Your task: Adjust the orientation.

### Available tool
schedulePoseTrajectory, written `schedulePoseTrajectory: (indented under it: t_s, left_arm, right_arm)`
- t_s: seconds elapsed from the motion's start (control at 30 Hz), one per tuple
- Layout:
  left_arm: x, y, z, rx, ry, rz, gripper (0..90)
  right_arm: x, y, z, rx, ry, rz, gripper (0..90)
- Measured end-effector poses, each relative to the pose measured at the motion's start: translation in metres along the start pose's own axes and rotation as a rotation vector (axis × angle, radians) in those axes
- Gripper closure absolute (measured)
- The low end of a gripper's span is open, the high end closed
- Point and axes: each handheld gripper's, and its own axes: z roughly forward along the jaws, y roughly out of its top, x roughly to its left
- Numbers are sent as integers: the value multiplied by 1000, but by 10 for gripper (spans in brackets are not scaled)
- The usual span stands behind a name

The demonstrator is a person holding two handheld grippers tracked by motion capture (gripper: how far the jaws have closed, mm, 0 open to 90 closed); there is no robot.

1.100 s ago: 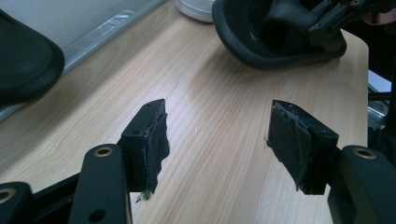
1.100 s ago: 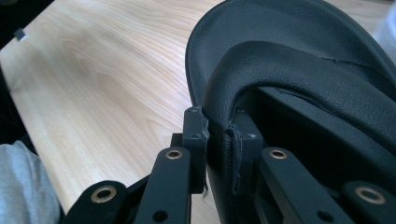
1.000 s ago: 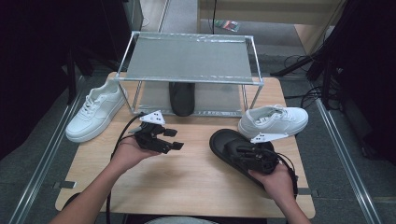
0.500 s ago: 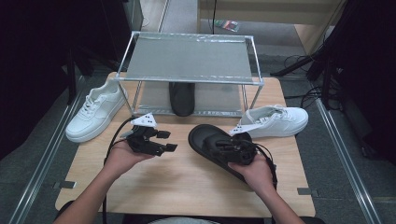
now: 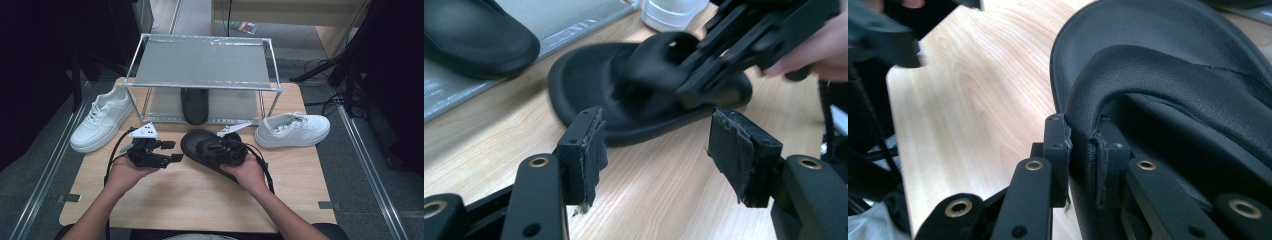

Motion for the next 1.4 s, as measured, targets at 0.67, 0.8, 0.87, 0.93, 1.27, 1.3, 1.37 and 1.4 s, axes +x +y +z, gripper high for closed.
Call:
schedulePoseTrajectory:
  t_s: [0.67,0.8,0.87,0.93,1.27,1.3,1.37,1.4]
  left_arm:
    - [1,-4,16,54,30,-55,588]
    - [-3,-3,19,39,43,3,724]
    - [-3,-2,22,39,23,-11,753]
    - [-5,-2,27,53,-3,-15,768]
    - [-14,7,57,123,-43,11,900]
    - [-14,7,61,128,-44,13,900]
    - [-15,7,65,135,-42,19,900]
    - [-13,8,71,153,-39,31,900]
  right_arm:
    - [-9,2,10,-8,2,-37,675]
    - [-9,1,-8,-51,7,-52,673]
    - [-12,0,-16,-66,0,-66,688]
    - [-19,-1,-27,-82,-32,-67,747]
    - [-50,-7,-47,-74,-165,-16,900]
    - [-53,-9,-47,-74,-179,-11,900]
    - [-57,-10,-46,-69,-193,-5,900]
    - [-62,-14,-45,-52,-218,7,900]
